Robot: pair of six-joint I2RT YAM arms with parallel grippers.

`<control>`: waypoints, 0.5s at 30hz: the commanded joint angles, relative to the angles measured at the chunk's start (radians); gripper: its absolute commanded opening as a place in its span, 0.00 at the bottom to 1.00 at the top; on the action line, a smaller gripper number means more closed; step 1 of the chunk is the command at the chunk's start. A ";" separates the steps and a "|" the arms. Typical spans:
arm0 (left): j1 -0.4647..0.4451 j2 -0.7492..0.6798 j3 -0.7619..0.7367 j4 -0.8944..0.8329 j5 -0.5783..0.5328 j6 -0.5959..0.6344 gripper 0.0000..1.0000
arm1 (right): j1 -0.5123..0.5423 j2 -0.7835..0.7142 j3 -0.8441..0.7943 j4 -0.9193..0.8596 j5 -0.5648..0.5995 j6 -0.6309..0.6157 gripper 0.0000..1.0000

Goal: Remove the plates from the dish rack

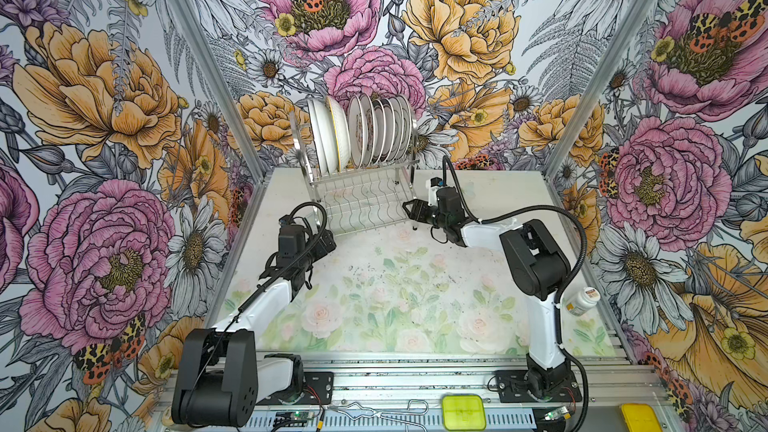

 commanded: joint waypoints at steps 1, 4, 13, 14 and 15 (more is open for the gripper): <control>0.003 -0.053 -0.028 -0.035 -0.026 0.021 0.99 | -0.013 -0.056 -0.020 -0.033 0.038 -0.018 0.70; 0.004 -0.106 -0.047 -0.056 -0.037 0.018 0.99 | -0.014 -0.087 -0.043 -0.033 0.049 -0.022 0.74; -0.008 -0.306 -0.069 -0.208 -0.066 0.032 0.99 | -0.012 -0.214 -0.157 -0.033 0.085 -0.027 0.98; -0.012 -0.339 -0.075 -0.229 -0.074 0.031 0.99 | -0.012 -0.234 -0.175 -0.033 0.091 -0.028 0.99; -0.018 -0.368 -0.079 -0.244 -0.076 0.033 0.99 | -0.012 -0.251 -0.190 -0.034 0.096 -0.028 0.99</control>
